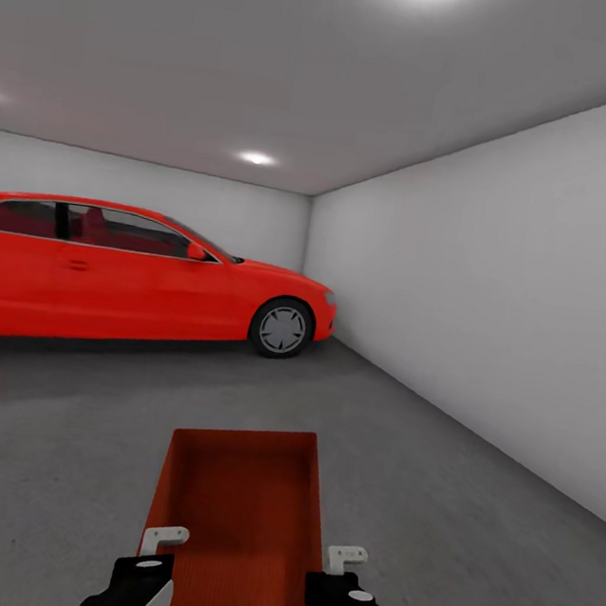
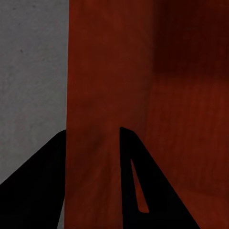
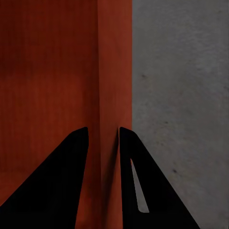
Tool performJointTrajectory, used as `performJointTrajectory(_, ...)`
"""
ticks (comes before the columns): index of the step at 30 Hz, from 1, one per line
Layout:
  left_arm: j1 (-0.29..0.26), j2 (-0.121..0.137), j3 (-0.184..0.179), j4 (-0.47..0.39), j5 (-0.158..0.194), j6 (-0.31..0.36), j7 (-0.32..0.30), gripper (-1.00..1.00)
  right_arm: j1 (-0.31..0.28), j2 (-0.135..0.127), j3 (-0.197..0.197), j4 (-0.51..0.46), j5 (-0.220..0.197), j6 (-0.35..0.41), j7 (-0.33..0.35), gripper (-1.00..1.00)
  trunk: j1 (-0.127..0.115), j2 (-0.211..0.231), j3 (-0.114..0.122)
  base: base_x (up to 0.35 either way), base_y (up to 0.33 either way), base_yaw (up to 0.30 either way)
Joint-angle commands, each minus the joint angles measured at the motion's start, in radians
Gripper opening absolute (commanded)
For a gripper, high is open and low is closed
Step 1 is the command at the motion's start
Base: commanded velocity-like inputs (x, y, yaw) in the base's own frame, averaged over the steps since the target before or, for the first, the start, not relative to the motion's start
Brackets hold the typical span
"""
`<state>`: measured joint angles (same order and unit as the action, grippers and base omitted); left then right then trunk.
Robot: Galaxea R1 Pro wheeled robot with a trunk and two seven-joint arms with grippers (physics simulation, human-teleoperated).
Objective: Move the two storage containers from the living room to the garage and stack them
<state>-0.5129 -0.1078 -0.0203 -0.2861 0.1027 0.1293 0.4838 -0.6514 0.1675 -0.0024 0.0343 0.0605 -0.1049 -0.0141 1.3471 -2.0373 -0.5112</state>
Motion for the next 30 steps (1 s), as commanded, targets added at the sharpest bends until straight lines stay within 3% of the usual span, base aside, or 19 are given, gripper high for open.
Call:
performJointTrajectory(1,0.001,0.000,-0.002,0.001,0.038,0.003,-0.030,-1.00,-0.002,0.007,-0.045,-0.052,0.019,-0.006,0.010,-1.00,0.000,-0.001,-0.001,0.000,0.000,0.000)
performJointTrajectory(11,0.001,0.001,0.000,-0.001,0.038,0.004,-0.029,-1.00,-0.002,0.006,-0.047,-0.053,0.019,-0.014,0.014,-1.00,0.000,-0.001,-0.001,0.000,0.000,0.000)
performJointTrajectory(12,0.006,-0.003,-0.003,-0.010,0.014,-0.001,-0.004,-1.00,-0.008,-0.001,0.002,-0.004,0.008,-0.007,-0.004,-1.00,0.000,-0.001,-0.001,0.000,0.000,0.000)
performJointTrajectory(14,0.007,-0.004,0.034,-0.019,-0.025,-0.010,-0.007,-1.00,-0.017,-0.001,0.002,-0.010,0.010,-0.007,-0.003,-1.00,0.000,-0.001,-0.001,0.000,0.000,0.000)
performJointTrajectory(18,0.008,-0.004,0.073,-0.026,-0.042,-0.017,-0.007,-1.00,-0.031,0.001,0.028,-0.002,0.007,-0.006,-0.003,-1.00,0.000,-0.001,-0.001,0.000,0.000,0.000)
performJointTrajectory(25,0.008,-0.001,0.053,-0.062,-0.008,-0.019,-0.007,-1.00,-0.036,0.004,0.044,-0.035,0.009,0.001,-0.006,-1.00,0.000,-0.001,-0.001,0.000,0.000,0.000)
performJointTrajectory(30,0.008,-0.001,0.060,-0.065,-0.017,-0.018,-0.006,-1.00,-0.036,0.002,0.048,-0.050,0.010,0.007,-0.007,-1.00,0.000,-0.001,-0.001,0.000,0.000,0.000)
